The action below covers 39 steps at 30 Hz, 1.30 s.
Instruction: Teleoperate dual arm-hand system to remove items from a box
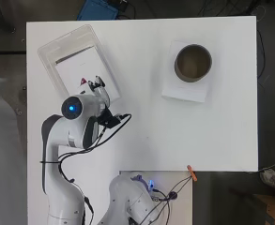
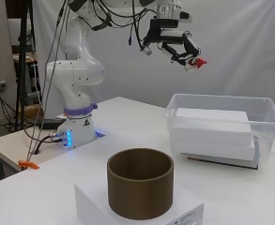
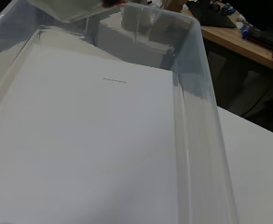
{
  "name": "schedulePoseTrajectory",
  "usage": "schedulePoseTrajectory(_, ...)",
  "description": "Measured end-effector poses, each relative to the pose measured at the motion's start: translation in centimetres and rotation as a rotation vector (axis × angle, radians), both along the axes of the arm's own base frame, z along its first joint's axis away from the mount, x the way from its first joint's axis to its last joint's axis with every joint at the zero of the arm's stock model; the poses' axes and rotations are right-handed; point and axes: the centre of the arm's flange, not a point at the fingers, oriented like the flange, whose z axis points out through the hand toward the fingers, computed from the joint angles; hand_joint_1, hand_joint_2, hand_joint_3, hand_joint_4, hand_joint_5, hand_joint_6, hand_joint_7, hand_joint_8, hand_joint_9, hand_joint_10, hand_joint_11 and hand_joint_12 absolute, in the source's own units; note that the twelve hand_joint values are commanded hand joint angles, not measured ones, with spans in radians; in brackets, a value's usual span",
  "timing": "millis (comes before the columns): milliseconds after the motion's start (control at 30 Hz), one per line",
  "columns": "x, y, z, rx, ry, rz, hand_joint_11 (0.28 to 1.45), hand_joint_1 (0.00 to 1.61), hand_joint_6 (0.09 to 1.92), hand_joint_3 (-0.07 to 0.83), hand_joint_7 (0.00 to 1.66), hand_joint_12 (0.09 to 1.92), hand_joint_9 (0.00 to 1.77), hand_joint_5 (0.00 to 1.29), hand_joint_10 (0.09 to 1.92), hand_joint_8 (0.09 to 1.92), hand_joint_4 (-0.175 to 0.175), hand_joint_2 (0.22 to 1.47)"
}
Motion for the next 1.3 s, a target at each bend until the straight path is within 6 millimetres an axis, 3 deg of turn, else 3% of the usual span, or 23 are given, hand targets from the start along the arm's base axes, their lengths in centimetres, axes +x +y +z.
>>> schedulePoseTrajectory(33,-0.3,-0.7,0.6,0.002,-0.015,-0.013,0.76,0.96,1.25,0.0,0.94,1.78,1.12,0.78,1.72,1.32,0.144,1.22)
schedulePoseTrajectory(100,0.0,-2.3,1.2,0.008,-0.029,-0.036,0.76,0.94,1.26,0.0,0.96,1.77,1.13,0.79,1.71,1.3,0.169,1.21)
schedulePoseTrajectory(133,0.5,-3.3,1.2,0.005,-0.027,-0.051,0.71,1.04,1.18,-0.001,0.93,1.73,1.1,0.79,1.67,1.35,0.046,1.21)
schedulePoseTrajectory(167,1.2,-4.5,1.2,-0.004,-0.022,-0.068,0.68,1.12,1.13,-0.001,0.91,1.7,1.07,0.78,1.63,1.38,-0.054,1.21)
schedulePoseTrajectory(200,2.0,-5.9,1.1,-0.01,-0.012,-0.087,0.65,1.17,1.1,-0.001,0.9,1.66,1.05,0.77,1.59,1.4,-0.114,1.21)
schedulePoseTrajectory(233,3.0,-7.3,1.0,-0.013,0.001,-0.101,0.64,1.19,1.09,0.0,0.89,1.64,1.06,0.76,1.58,1.41,-0.146,1.21)
schedulePoseTrajectory(300,4.8,-9.9,0.3,-0.011,0.028,-0.122,0.67,1.02,1.21,0.001,0.95,1.68,1.11,0.78,1.59,1.35,0.059,1.21)
schedulePoseTrajectory(333,5.8,-11.9,-0.3,-0.005,0.044,-0.141,0.68,0.98,1.24,0.001,0.97,1.7,1.12,0.78,1.61,1.36,0.116,1.22)
schedulePoseTrajectory(400,7.1,-15.4,-1.3,-0.009,0.064,-0.194,0.69,0.94,1.28,0.001,0.98,1.7,1.13,0.77,1.63,1.37,0.162,1.22)
schedulePoseTrajectory(567,8.9,-22.7,-4.3,0.016,0.115,-0.324,0.68,0.91,1.35,0.001,0.95,1.68,1.11,0.73,1.64,1.46,0.157,1.25)
schedulePoseTrajectory(700,8.1,-25.9,-2.8,-0.016,0.078,-0.394,0.7,0.94,1.38,0.001,0.9,1.71,1.08,0.72,1.71,1.61,0.083,1.26)
schedulePoseTrajectory(800,8.6,-27.8,-2.1,-0.013,0.071,-0.44,0.7,0.95,1.38,0.0,0.89,1.72,1.07,0.72,1.72,1.64,0.068,1.26)
schedulePoseTrajectory(900,9.1,-29.4,-2.0,-0.008,0.077,-0.476,0.74,0.96,1.35,-0.001,0.91,1.74,1.08,0.74,1.7,1.62,0.079,1.25)
schedulePoseTrajectory(1000,8.7,-30.1,-1.8,-0.036,0.087,-0.517,0.87,0.96,1.24,-0.001,1.02,1.8,1.18,0.81,1.59,1.51,0.151,1.2)
schedulePoseTrajectory(1100,9.5,-33.3,-1.8,-0.044,0.085,-0.574,0.97,0.95,1.23,0.0,1.05,1.87,1.24,0.81,1.71,1.67,0.173,1.2)
schedulePoseTrajectory(1200,11.0,-37.7,-3.4,-0.029,0.109,-0.607,1.0,0.96,1.26,0.001,1.03,1.89,1.25,0.81,1.8,1.84,0.138,1.2)
schedulePoseTrajectory(1300,12.3,-39.7,-4.1,-0.036,0.125,-0.623,1.02,0.97,1.29,0.002,1.01,1.89,1.24,0.79,1.82,1.91,0.104,1.22)
